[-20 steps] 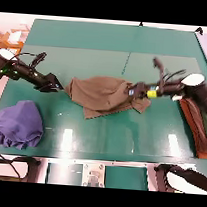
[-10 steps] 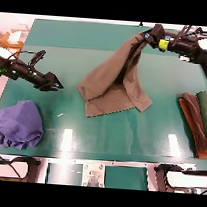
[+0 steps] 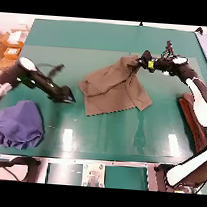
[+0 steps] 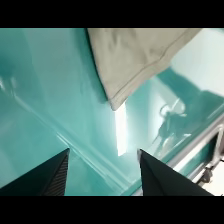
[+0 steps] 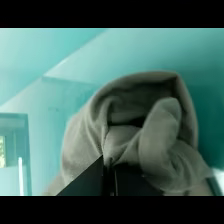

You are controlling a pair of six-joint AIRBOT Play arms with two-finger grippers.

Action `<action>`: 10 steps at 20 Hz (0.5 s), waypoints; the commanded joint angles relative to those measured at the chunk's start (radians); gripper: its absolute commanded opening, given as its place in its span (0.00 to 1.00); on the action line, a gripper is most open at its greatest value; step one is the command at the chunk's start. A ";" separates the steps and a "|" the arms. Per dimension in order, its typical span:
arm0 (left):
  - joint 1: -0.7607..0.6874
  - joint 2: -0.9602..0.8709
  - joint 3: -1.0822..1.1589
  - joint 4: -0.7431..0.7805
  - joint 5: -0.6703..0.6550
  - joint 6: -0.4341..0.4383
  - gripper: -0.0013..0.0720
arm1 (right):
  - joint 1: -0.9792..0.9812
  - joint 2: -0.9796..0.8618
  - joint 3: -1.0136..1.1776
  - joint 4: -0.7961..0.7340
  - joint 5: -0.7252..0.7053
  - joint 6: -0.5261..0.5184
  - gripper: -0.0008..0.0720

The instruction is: Fold the shirts.

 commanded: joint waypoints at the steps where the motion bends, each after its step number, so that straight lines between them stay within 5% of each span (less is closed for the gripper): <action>1: -0.140 0.000 -0.150 -0.006 0.251 -0.074 0.70 | -0.032 -0.024 0.016 -0.008 0.082 -0.009 0.04; 8: -0.328 -0.057 -0.191 -0.127 0.558 -0.092 0.69 | -0.070 -0.024 0.018 -0.024 0.132 -0.009 0.04; 9: -0.338 -0.066 -0.191 -0.130 0.583 -0.092 0.51 | -0.077 -0.024 0.018 -0.028 0.140 -0.009 0.04; 10: -0.338 -0.065 -0.190 -0.132 0.599 -0.092 0.22 | -0.085 -0.024 0.018 -0.038 0.151 -0.009 0.04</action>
